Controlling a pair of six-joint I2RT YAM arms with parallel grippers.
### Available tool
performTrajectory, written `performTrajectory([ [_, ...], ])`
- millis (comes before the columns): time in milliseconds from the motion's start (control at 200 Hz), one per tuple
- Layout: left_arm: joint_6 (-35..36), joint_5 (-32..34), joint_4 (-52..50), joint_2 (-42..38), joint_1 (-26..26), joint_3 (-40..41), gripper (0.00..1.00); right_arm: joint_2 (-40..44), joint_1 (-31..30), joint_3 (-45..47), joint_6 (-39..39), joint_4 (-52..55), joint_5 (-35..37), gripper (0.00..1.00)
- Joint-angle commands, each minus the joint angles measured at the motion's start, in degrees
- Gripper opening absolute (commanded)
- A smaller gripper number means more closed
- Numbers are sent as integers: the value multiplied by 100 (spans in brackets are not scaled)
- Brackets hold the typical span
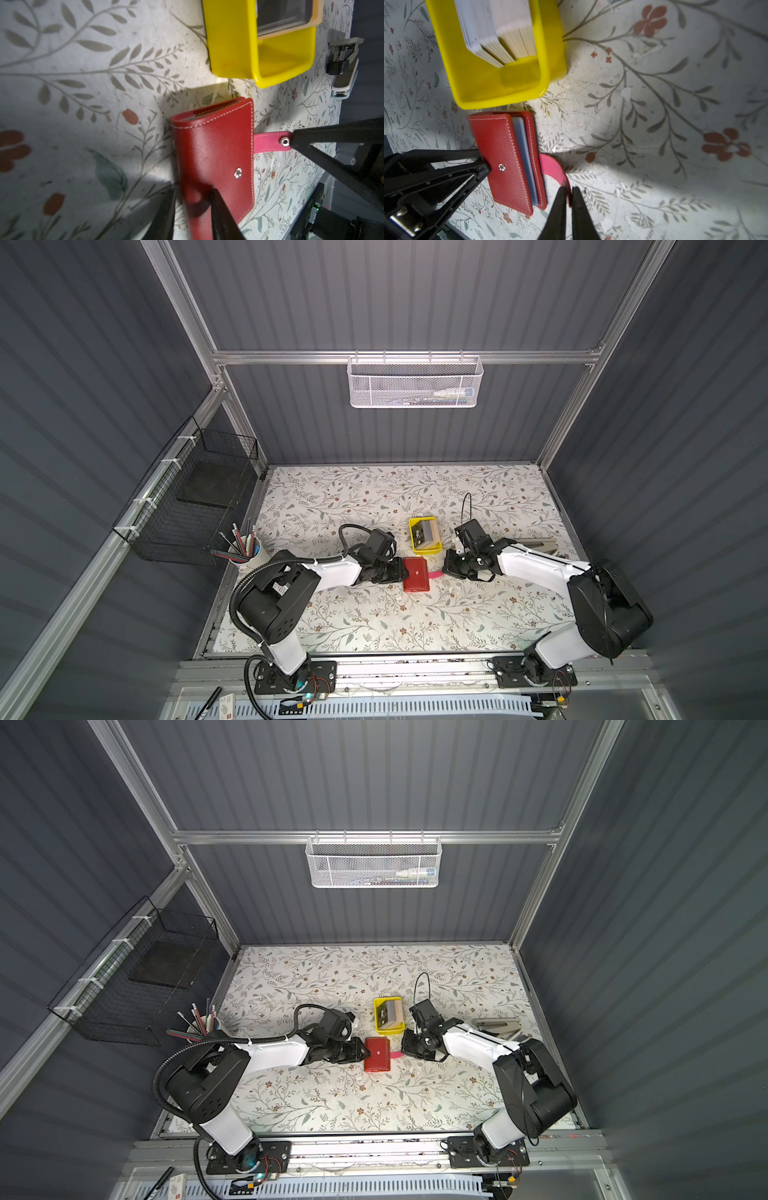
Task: Insert credit cards into a card holder
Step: Close the button on the card holder.
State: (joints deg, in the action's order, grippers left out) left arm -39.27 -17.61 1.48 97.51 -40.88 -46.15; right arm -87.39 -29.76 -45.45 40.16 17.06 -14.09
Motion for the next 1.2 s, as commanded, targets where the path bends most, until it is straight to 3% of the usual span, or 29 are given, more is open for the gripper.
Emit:
performTrajectory([
  [0,-59,-31,-148,4,22,125,31,80,5,63,-52,-25,-85,8],
  [450,-102,-81,-78,143,-16,81,32,180,-354,-343,-197,301,13,3],
  [1196,-205,-250,103,235,-125,109,31,-790,-1014,-1287,-293,490,91,2],
])
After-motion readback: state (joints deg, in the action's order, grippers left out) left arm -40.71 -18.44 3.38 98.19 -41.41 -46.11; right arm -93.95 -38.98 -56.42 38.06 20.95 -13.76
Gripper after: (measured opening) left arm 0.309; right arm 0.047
